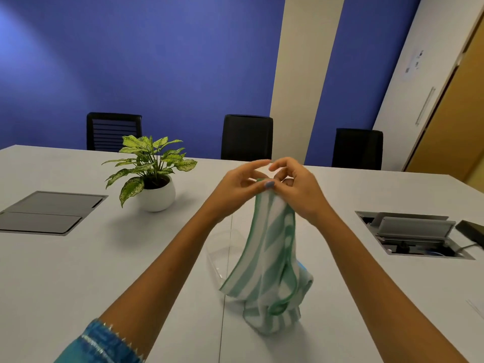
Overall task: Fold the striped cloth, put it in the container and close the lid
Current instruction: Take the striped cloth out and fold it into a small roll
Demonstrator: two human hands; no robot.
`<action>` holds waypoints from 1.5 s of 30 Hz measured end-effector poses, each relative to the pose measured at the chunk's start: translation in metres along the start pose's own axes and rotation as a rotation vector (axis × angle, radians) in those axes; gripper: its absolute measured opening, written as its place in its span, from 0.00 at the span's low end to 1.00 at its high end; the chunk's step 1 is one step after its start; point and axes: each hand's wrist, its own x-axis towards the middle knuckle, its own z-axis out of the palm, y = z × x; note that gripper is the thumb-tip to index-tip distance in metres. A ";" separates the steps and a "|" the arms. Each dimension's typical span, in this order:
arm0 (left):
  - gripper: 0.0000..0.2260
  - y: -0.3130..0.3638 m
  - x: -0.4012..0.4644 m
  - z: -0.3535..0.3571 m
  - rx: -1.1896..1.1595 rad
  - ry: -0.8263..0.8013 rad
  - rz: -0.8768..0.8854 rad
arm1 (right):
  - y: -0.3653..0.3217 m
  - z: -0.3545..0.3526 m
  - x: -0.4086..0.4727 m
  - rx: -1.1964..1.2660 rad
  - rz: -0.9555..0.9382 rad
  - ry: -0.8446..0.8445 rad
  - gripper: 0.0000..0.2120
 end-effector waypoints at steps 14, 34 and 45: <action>0.07 0.022 0.025 -0.006 0.295 0.310 0.277 | 0.049 -0.002 -0.035 -0.209 0.089 -0.015 0.06; 0.08 -0.023 -0.001 -0.110 0.774 0.183 0.108 | 0.060 -0.091 -0.022 -0.316 0.296 0.309 0.09; 0.09 -0.020 -0.005 -0.109 0.129 0.471 -0.191 | 0.043 -0.086 -0.013 0.156 0.396 0.463 0.11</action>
